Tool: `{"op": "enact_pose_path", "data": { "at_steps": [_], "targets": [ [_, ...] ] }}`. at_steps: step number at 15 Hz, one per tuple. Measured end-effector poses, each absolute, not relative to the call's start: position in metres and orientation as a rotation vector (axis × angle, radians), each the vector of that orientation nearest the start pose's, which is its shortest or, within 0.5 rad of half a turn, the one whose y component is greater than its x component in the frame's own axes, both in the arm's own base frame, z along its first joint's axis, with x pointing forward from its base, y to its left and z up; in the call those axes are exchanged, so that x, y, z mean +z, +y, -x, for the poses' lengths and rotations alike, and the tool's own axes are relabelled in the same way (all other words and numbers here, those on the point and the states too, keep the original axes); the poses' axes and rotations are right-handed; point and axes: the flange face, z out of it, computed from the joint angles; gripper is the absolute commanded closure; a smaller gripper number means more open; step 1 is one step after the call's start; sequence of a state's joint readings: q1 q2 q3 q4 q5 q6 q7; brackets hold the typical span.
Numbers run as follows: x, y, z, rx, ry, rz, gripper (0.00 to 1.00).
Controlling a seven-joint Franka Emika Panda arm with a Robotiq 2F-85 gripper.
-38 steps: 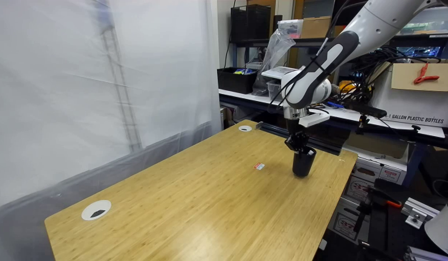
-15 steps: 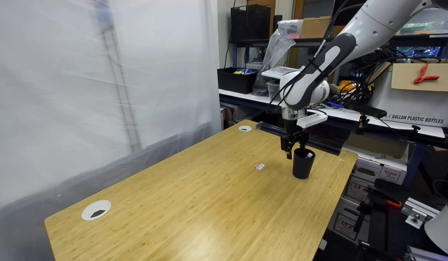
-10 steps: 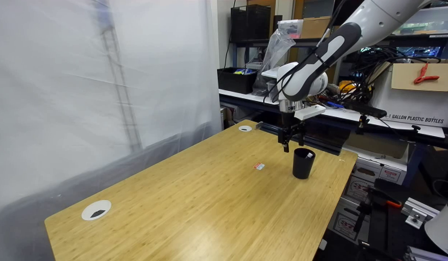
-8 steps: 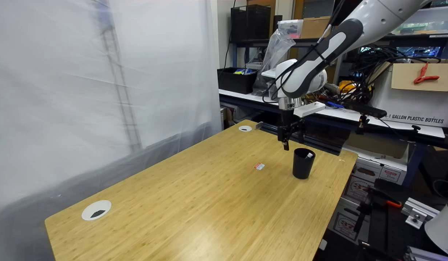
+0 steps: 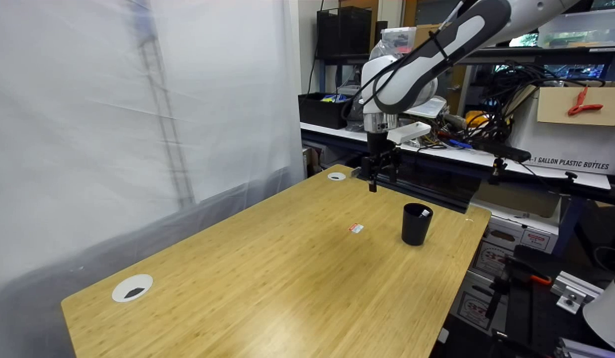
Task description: Move the cup towards the bottom right of the table
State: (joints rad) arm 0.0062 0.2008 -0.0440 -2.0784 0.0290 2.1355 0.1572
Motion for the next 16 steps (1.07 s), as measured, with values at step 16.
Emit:
{"op": "enact_pose_path", "data": {
  "at_steps": [16],
  "targets": [
    [0.345,0.056,-0.571,0.112,0.121,3.118,0.0]
  ]
}}
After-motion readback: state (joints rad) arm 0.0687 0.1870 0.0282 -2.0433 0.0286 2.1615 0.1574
